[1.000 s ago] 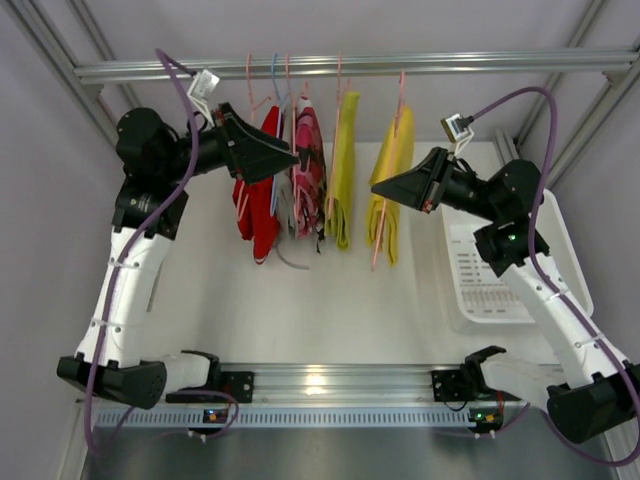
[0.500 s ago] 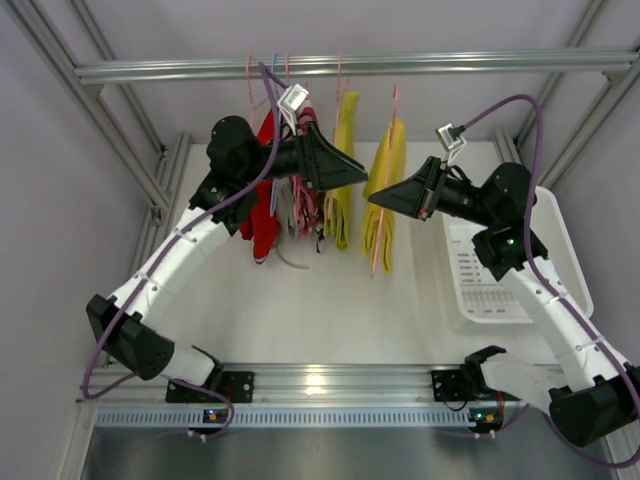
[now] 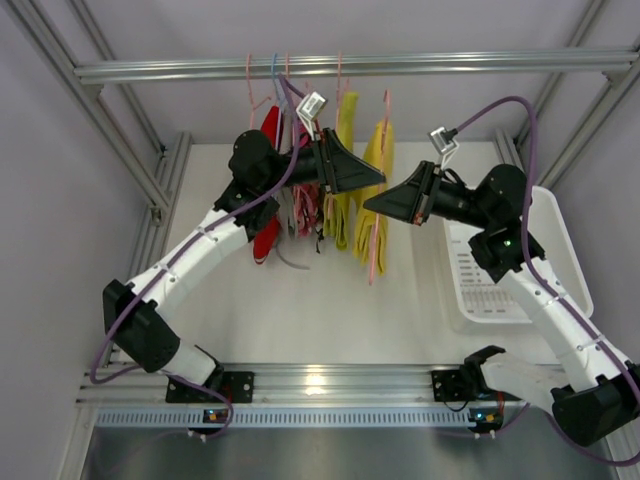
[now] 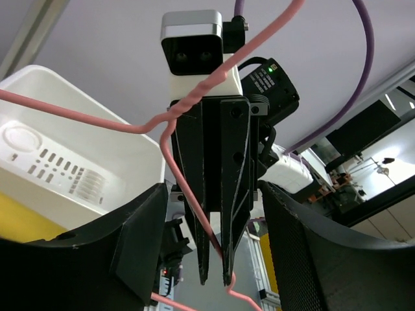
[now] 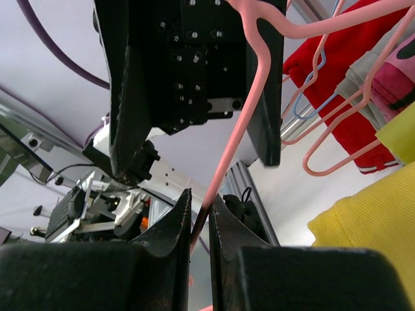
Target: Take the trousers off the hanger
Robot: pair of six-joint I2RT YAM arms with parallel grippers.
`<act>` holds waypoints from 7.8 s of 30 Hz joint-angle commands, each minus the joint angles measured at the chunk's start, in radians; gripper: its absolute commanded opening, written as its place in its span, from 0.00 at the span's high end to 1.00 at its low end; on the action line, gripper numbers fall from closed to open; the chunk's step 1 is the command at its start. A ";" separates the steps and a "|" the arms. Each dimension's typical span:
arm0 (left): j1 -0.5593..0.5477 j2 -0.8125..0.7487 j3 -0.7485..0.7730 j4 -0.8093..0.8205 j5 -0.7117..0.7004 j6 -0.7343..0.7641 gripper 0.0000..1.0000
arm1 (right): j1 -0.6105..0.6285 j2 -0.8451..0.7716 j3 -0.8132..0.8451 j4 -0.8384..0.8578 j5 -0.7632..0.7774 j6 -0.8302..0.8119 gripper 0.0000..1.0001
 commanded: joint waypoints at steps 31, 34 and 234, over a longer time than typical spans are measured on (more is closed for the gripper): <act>-0.033 0.018 0.049 0.198 0.010 -0.164 1.00 | 0.034 -0.075 0.024 0.028 0.101 -0.224 0.42; -0.031 0.026 0.098 0.163 0.028 -0.137 1.00 | 0.028 -0.153 0.001 -0.078 0.196 -0.308 0.32; -0.007 0.069 0.075 -0.325 -0.148 0.172 1.00 | -0.151 -0.559 -0.333 -0.404 1.321 -1.203 0.04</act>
